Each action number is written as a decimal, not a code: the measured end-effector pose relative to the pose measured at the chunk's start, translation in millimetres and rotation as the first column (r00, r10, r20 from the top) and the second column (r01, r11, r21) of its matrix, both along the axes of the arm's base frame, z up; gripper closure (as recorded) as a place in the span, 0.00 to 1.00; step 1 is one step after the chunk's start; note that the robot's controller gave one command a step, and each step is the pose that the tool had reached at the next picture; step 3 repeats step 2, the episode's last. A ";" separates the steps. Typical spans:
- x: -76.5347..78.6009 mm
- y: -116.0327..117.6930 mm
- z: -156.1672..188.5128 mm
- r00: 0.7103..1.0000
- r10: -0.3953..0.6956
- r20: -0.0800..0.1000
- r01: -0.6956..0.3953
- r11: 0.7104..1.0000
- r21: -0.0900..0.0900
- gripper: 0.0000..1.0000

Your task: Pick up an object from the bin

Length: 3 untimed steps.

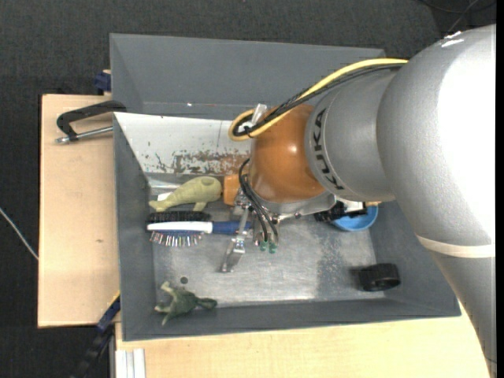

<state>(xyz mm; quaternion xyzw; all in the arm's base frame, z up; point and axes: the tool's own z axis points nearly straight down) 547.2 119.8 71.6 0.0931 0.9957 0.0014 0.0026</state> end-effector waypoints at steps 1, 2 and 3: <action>0.7 0.2 2.2 1.000 -0.001 0.001 0.001 1.000 0.002 1.00; 1.9 -56.8 188.8 0.996 0.094 0.008 -0.094 0.996 -0.003 1.00; 1.9 -56.8 188.8 0.996 0.094 0.008 -0.094 0.996 -0.003 1.00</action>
Offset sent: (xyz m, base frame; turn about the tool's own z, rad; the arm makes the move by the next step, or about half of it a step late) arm 0.0000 0.0000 0.0000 0.0000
